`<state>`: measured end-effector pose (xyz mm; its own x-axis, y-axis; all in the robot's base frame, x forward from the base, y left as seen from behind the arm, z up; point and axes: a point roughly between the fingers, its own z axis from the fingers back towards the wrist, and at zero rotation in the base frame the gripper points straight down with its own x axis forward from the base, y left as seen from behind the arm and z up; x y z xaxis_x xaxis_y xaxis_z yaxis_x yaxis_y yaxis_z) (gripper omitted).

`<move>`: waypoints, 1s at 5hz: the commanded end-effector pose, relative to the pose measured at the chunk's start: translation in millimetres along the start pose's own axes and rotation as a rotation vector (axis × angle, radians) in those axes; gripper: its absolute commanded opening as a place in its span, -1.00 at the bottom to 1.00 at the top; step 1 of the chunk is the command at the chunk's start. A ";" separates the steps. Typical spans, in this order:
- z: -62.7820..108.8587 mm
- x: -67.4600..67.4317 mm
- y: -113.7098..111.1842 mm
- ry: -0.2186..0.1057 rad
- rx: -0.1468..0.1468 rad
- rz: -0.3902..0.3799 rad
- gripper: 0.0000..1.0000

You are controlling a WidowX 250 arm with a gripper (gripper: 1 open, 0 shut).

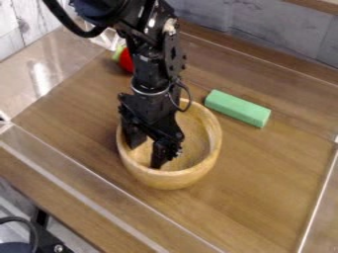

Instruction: Remove the green stick from the brown bowl and put it on the table

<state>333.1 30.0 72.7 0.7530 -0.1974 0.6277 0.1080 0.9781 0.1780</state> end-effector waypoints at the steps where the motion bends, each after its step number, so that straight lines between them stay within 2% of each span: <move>1: 10.9 11.3 0.5 -0.053 0.021 0.006 1.00; 3: 3.7 14.3 14.5 -0.069 0.012 -0.006 1.00; 4: 5.8 23.6 7.5 -0.077 0.007 -0.013 -1.00; 5: 7.8 33.2 0.6 -0.085 0.003 -0.018 1.00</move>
<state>346.9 23.1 84.1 0.7228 -0.2189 0.6554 0.1286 0.9746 0.1836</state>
